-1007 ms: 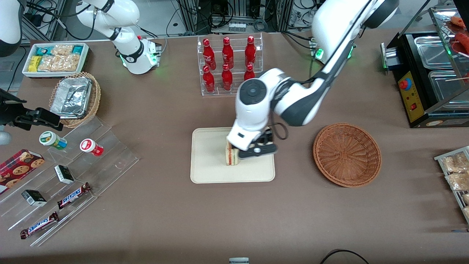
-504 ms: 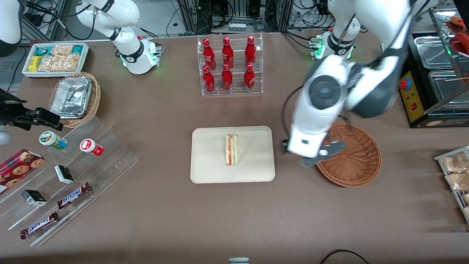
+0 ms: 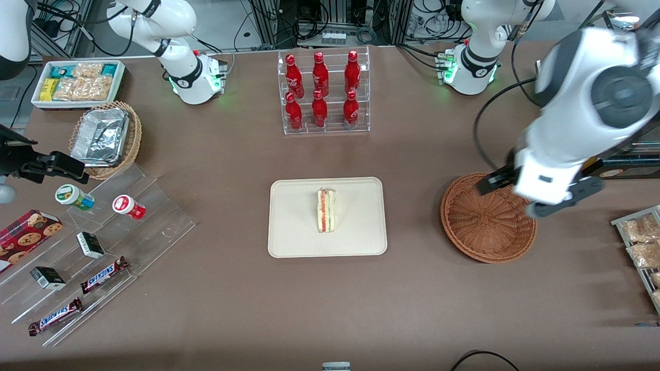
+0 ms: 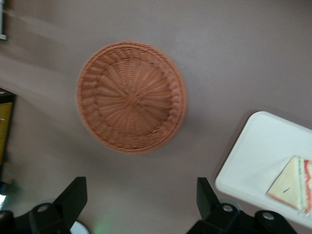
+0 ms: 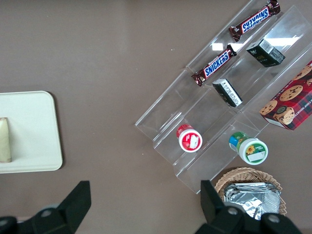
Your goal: Place sandwich from basket to tray
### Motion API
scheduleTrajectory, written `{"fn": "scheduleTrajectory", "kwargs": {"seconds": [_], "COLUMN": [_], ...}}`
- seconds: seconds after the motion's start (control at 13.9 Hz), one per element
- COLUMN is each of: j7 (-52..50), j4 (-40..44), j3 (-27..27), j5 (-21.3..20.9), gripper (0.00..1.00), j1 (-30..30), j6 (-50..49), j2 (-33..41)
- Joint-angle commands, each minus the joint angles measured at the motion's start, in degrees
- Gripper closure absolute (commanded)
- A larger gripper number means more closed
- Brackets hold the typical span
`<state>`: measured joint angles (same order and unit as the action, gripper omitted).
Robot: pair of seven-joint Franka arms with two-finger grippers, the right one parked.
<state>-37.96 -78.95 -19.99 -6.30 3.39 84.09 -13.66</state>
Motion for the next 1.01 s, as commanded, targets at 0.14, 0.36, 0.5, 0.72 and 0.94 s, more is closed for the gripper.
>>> {"fn": "scheduleTrajectory", "kwargs": {"seconds": [0.14,0.36,0.5,0.72,0.94], "j7": [10.3,15.8,21.0,26.3,30.3], "j4": [-2.3,-2.2,-2.3,-2.6,-3.7], "j3": [0.1,0.5,0.5,0.6,4.2], "j5": [1.9,2.1,2.6,4.1,4.5], "gripper": [0.01,0.01,0.01,0.01,0.01], "j1": [5.1,8.5,12.1,14.7,12.9], "j6": [-4.1,-6.6,-9.2,-11.4,-12.5], "j2": [5.5,7.4,9.0,11.2,13.0]}}
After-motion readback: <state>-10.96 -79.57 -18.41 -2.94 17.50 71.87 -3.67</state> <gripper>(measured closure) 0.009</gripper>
